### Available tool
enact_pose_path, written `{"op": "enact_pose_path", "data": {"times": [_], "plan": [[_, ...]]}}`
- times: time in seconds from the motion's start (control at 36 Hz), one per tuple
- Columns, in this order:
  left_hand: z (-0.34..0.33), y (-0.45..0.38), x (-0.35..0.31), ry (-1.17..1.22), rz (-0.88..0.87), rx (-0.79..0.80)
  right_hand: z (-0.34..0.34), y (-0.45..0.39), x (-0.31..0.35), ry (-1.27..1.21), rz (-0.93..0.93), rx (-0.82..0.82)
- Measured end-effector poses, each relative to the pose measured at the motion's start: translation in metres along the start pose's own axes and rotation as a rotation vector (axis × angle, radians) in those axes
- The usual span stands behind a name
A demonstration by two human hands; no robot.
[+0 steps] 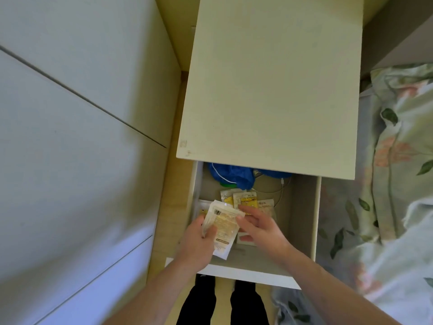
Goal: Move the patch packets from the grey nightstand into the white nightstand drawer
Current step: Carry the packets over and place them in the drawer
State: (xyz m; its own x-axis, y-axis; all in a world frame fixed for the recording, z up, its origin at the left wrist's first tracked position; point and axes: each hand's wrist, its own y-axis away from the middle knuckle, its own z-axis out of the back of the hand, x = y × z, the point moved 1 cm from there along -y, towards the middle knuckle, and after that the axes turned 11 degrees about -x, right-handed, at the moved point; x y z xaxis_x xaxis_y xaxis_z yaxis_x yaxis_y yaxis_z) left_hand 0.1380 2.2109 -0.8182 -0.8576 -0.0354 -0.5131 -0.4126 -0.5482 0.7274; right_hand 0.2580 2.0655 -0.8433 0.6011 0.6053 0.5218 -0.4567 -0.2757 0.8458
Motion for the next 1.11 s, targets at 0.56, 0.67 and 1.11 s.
{"op": "enact_pose_path", "data": {"times": [0.56, 0.67, 1.11], "plan": [[0.065, -0.004, 0.02, -0.055, -0.165, -0.247, -0.056, -0.048, -0.018, 0.251, -0.049, -0.209], [0.074, -0.01, 0.028, -0.005, -0.153, -0.24, -0.079, -0.05, -0.013, 0.296, -0.015, -0.244], [0.062, -0.003, 0.022, 0.023, -0.268, -0.205, -0.086, -0.033, -0.036, 0.377, 0.123, -0.246]]}}
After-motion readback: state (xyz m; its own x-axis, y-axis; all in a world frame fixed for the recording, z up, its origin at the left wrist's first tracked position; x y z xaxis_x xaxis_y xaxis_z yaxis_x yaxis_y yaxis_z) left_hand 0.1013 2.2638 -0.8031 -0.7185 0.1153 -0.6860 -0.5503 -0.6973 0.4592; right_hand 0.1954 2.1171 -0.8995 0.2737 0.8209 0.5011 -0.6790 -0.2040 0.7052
